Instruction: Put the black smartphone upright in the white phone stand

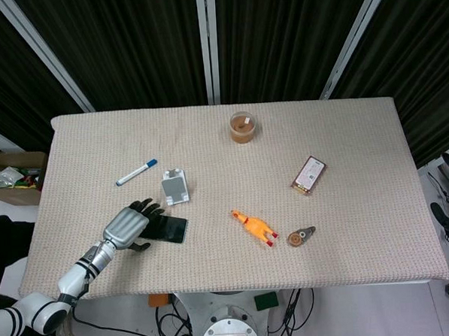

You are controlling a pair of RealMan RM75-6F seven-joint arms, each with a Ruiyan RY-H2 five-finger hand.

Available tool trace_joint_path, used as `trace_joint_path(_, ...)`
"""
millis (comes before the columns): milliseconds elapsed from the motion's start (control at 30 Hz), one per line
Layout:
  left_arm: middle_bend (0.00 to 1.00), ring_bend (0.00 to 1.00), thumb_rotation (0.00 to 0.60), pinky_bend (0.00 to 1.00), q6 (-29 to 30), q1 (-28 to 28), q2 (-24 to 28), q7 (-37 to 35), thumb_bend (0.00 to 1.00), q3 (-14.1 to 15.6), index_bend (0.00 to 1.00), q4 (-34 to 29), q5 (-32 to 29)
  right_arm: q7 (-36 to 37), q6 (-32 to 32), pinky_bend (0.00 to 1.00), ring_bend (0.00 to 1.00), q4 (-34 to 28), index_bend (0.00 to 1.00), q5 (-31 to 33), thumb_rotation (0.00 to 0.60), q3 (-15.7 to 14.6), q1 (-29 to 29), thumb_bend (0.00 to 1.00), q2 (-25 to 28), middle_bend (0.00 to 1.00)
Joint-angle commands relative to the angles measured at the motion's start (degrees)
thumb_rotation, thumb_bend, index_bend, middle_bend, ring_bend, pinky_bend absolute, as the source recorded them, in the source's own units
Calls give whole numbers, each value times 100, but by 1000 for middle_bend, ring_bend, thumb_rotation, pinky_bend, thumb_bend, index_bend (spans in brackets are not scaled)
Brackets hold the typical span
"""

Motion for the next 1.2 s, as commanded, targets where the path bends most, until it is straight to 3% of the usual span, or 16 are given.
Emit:
trace_joint_path(33,116,60,493,192,-15,-8,-13,12,198,13,143,13,-26,0,-11,0,0,20,0,7,600,-10,3,294,-23,0)
trace_joint_path(500,116,59,509,193,-244,-76,-46,403,201,-48,203,63,-594,15,-49,0,0,127,0,76,600,-30,13,310,-99,0)
trace_joint_path(967,116,60,504,192,-274,-112,-105,332,204,19,214,317,-628,-96,-137,0,0,60,0,97,600,-55,56,327,-135,0)
trace_joint_path(1133,116,59,504,193,-218,-103,-165,247,209,32,294,409,-580,-123,-141,0,0,61,0,111,600,-61,54,327,-155,0)
trace_joint_path(1200,116,60,532,193,-170,-98,-186,199,215,35,357,440,-532,-128,-142,0,0,66,0,115,600,-61,56,327,-158,0)
